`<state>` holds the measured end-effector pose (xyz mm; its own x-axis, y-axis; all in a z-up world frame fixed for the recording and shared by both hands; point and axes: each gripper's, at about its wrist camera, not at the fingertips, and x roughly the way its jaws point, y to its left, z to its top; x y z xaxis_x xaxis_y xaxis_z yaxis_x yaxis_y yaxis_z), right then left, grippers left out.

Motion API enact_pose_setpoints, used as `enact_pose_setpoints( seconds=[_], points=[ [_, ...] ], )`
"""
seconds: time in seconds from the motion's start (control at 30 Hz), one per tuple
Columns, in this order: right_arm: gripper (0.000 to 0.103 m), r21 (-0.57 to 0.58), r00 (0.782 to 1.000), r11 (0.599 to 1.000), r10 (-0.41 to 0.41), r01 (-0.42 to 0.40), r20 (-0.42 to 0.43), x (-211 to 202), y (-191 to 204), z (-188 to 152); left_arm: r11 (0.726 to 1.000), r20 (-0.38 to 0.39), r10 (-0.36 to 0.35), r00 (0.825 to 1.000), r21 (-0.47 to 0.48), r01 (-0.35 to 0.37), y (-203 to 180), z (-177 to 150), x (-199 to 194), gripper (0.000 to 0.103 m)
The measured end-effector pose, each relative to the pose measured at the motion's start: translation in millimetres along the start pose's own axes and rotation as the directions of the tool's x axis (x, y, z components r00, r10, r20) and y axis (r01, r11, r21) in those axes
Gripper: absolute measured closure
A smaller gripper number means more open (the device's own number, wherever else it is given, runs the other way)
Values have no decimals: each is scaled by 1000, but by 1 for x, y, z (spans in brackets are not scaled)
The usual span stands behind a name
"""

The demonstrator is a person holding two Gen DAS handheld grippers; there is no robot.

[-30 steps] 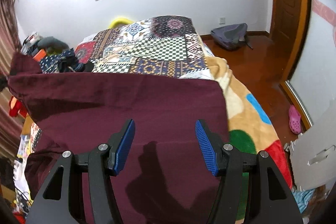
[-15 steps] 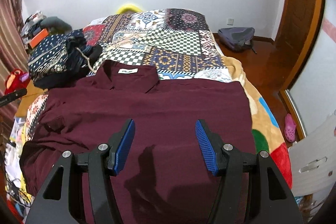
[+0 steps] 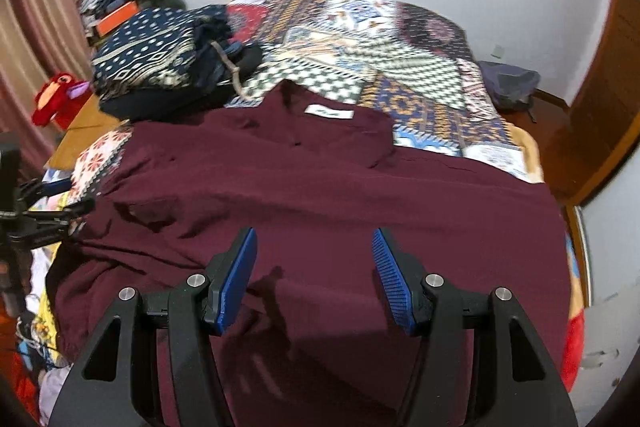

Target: Fold large clothes

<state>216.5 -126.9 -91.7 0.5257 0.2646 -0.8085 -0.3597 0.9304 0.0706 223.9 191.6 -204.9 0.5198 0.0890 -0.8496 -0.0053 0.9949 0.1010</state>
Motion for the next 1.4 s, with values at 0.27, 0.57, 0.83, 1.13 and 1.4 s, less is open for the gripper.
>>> enact_pose_setpoints(
  seconds=[0.27,0.57,0.83,1.13,1.4],
  points=[
    [47,4,999,1000,-7,7,-42,12,7,-2,971,-12,-8,1000,238,10,-40,28,36,31],
    [47,115,997,992,-48,55,-57,14,-29,-6,952,24,-146,989,276,134,-49,93,42,31],
    [47,167,997,984,-46,56,-62,19,-49,-7,943,25,-309,951,133,303,-39,138,62,36],
    [47,200,998,979,-36,46,-55,19,-62,-9,920,54,-379,924,131,370,-55,148,47,91],
    [47,200,999,978,-52,53,-11,10,-66,-11,887,-23,-447,894,118,446,-41,154,-35,92]
  ],
)
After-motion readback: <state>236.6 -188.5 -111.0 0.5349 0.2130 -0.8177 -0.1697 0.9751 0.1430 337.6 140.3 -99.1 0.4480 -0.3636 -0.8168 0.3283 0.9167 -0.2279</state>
